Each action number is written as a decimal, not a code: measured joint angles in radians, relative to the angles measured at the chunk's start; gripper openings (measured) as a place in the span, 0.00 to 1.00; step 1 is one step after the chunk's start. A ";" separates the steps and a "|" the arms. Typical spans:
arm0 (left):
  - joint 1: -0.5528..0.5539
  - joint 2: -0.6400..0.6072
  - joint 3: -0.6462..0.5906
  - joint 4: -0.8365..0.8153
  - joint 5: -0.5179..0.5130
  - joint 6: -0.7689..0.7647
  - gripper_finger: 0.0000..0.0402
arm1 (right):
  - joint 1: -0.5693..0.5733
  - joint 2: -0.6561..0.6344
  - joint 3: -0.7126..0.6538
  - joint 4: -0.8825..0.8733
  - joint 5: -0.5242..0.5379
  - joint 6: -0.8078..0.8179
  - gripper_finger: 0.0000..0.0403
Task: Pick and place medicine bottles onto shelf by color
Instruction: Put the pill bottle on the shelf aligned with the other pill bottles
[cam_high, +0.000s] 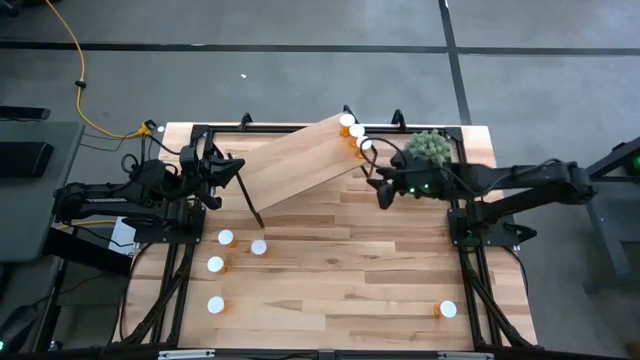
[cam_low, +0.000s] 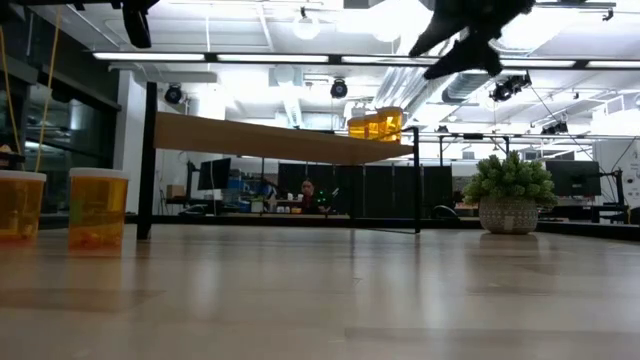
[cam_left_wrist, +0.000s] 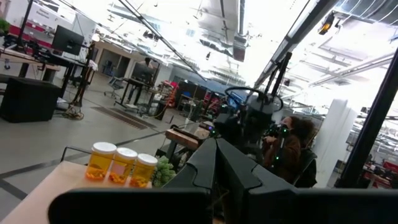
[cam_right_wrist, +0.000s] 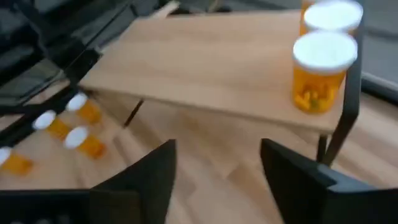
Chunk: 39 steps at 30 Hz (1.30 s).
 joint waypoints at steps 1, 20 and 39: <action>0.000 0.000 0.000 0.000 0.000 0.000 0.00 | -0.001 0.012 -0.013 0.021 0.037 -0.013 0.46; 0.000 0.000 0.000 -0.008 -0.008 -0.009 0.00 | -0.163 0.313 0.117 0.034 0.195 0.026 0.00; 0.000 0.000 0.000 -0.012 -0.008 -0.008 0.00 | -0.150 0.255 0.118 -0.022 0.008 -0.029 0.00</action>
